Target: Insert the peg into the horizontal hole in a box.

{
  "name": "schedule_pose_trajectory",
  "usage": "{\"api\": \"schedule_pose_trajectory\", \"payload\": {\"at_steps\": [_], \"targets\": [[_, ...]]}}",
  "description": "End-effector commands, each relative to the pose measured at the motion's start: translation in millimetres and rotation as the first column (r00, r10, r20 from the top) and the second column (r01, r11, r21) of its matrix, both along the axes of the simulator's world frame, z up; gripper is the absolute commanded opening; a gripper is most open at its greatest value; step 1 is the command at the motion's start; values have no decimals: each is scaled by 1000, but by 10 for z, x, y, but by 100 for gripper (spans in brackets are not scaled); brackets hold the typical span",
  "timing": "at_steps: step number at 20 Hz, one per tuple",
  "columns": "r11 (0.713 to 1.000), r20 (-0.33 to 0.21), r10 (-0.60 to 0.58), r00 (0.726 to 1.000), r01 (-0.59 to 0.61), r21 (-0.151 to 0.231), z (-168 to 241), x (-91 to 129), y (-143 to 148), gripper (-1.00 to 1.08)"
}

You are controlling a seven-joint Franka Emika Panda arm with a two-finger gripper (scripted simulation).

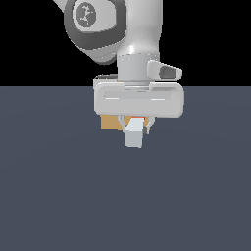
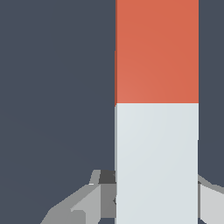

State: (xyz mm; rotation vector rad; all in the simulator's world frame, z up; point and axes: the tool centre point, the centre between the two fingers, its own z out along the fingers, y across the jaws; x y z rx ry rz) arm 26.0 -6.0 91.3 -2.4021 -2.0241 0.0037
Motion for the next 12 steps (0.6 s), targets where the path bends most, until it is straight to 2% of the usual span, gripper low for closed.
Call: {"api": "schedule_pose_trajectory", "payload": {"at_steps": [1,6,12], "targets": [[999,2,47,999,-47,-1,106,-43,287,-100],[995,2,101,995,-101,0,212,-116,631,-100],[994,2,110,994,-110,0,230,-129,688,-100]]}}
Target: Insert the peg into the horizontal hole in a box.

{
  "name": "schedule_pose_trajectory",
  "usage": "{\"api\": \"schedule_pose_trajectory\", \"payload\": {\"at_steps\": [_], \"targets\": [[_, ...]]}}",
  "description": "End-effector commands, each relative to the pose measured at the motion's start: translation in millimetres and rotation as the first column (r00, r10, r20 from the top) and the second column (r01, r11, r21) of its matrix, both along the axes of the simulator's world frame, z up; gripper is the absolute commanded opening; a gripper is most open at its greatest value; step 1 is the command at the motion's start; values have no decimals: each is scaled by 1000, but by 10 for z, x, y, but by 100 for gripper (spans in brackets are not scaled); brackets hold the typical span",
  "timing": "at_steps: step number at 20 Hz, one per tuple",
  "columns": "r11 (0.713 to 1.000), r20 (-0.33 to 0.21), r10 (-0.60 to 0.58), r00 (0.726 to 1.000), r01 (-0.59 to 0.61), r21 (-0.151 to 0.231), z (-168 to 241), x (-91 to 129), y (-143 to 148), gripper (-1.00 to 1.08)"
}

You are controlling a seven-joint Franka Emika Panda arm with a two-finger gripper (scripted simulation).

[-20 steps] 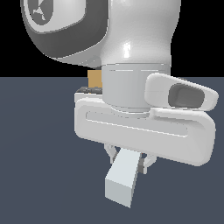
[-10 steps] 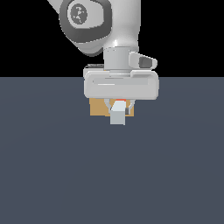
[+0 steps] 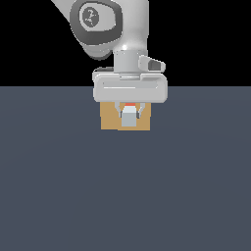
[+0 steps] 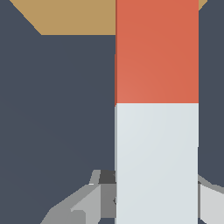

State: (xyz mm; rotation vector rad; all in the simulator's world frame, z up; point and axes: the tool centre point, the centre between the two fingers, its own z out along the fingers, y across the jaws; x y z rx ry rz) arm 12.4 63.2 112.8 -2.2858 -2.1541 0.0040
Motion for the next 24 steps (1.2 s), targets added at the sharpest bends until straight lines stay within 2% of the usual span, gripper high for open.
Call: {"api": "schedule_pose_trajectory", "payload": {"at_steps": [1,8,12,16,24], "targets": [[1000,0,0,1000,0,0,1,0,0,-100],[1000,1,0,1000,0,2,15,9,1,-100],[1000,1,0,1000,0,2,15,12,101,-100],[1000,2,0,1000,0,2,21,19,334,-100],[1000,3,0,1000,0,2,29,57,993,-100]]}}
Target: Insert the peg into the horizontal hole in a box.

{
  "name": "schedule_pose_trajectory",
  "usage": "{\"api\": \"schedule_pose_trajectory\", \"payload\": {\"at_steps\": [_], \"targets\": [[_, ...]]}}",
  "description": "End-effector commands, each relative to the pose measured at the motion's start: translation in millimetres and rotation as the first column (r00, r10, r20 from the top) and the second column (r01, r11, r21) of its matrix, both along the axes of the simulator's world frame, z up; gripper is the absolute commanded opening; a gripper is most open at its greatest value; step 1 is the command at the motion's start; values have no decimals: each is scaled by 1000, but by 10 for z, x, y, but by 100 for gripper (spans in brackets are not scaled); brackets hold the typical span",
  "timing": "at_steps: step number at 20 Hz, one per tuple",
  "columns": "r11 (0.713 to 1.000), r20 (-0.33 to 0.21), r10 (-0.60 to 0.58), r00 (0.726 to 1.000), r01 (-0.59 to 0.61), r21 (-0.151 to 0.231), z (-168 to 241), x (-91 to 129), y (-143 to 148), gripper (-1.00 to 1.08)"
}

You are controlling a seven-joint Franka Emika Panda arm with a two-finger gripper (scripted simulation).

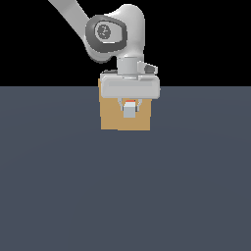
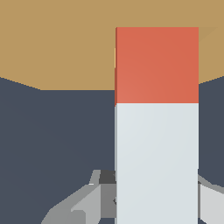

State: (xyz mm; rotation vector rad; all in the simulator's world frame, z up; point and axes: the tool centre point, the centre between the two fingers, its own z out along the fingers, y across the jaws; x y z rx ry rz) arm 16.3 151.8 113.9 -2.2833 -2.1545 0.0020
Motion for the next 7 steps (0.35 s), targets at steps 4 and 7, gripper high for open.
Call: {"api": "schedule_pose_trajectory", "payload": {"at_steps": [4,7], "targets": [[1000,4,-2,1000,2,1,20,34,272,-100],[1000,4,-2,1000,2,1,23,38,308,-100]]}}
